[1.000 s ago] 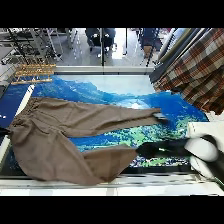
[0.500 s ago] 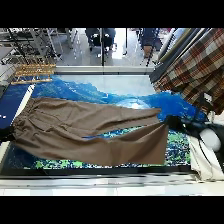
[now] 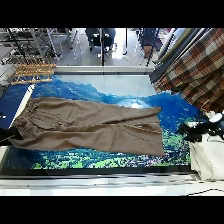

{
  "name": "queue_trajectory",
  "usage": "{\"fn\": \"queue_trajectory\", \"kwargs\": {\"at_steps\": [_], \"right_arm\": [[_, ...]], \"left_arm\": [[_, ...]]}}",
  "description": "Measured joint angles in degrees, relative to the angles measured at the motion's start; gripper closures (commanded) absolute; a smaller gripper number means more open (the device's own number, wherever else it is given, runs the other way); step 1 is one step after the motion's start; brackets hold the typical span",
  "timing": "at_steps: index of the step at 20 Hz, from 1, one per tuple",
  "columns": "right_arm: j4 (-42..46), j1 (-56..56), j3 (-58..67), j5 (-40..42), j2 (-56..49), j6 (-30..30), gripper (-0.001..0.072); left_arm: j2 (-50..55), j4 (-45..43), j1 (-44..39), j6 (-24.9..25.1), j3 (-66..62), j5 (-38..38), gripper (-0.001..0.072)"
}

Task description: Fold the clothes and pants, and hang the long-sleeved shirts on hangers.

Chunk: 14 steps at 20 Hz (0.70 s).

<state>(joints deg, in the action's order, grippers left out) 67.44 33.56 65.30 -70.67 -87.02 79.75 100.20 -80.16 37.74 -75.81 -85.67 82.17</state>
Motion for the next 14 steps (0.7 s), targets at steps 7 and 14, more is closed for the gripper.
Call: {"fn": "queue_trajectory", "kwargs": {"at_steps": [7,14], "right_arm": [[-9.6,6.6,-21.0,-3.4,11.1,-14.4,0.0189],[-14.9,6.6,-25.7,3.0,13.6,-17.6,0.0209]], "left_arm": [[-1.4,6.9,6.2,-2.9,0.6,0.0,0.0127],[-1.4,10.4,10.8,-2.9,1.4,-9.4,0.0127]]}}
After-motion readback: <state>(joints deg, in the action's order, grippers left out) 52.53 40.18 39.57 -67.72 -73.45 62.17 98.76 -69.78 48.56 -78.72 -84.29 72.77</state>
